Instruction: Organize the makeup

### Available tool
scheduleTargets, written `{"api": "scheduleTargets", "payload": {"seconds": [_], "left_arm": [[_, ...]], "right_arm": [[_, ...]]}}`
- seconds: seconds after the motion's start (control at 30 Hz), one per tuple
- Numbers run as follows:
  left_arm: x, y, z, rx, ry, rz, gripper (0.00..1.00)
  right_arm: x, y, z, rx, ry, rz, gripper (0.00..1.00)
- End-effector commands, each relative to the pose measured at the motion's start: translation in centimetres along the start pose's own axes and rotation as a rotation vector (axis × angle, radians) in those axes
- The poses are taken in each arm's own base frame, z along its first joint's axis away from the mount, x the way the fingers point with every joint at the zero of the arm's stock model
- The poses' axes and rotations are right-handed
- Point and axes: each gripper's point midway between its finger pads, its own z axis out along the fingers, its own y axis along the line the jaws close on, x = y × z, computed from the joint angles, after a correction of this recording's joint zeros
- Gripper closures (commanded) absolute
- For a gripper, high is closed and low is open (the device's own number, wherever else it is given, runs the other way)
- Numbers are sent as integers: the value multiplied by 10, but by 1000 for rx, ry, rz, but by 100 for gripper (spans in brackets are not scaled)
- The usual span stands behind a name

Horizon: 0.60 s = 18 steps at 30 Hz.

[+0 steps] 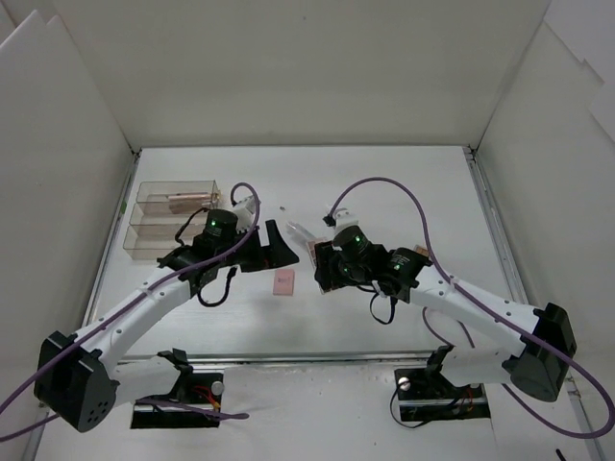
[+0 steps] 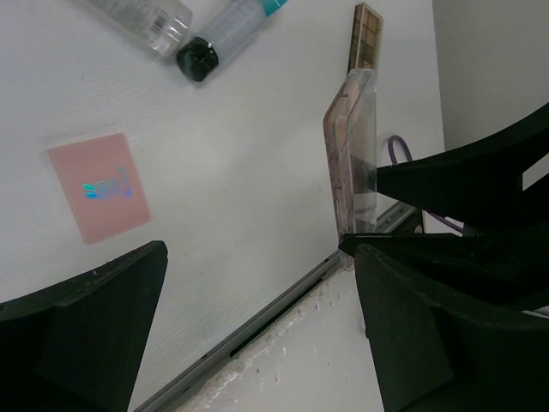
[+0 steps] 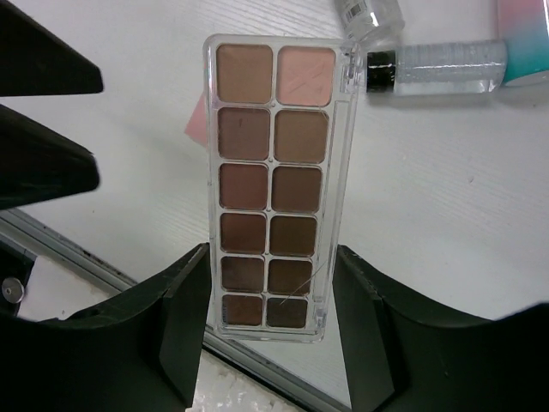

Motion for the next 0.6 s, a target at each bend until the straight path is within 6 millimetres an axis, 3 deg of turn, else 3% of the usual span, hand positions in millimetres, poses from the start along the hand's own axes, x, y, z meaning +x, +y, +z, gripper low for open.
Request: {"api": "scheduleTargets", "payload": {"seconds": [0.0,0.13,0.4,0.57], "left_arm": [[-35,-52,-1,155,-99,42,15],[-33,-62,9,177,-85,39,17],[-34,-63,27,188,-97,-27,25],[-29,-70,40,210,-69,-56,38]], "right_arm": [[-13,14,-12,-57,-17,-37,95],[-20,18,-17,-76,-35,-40,94],[-22,23,-20,-98,-38,-42,94],[-28,24,-21,-96,-53,-49,94]]}}
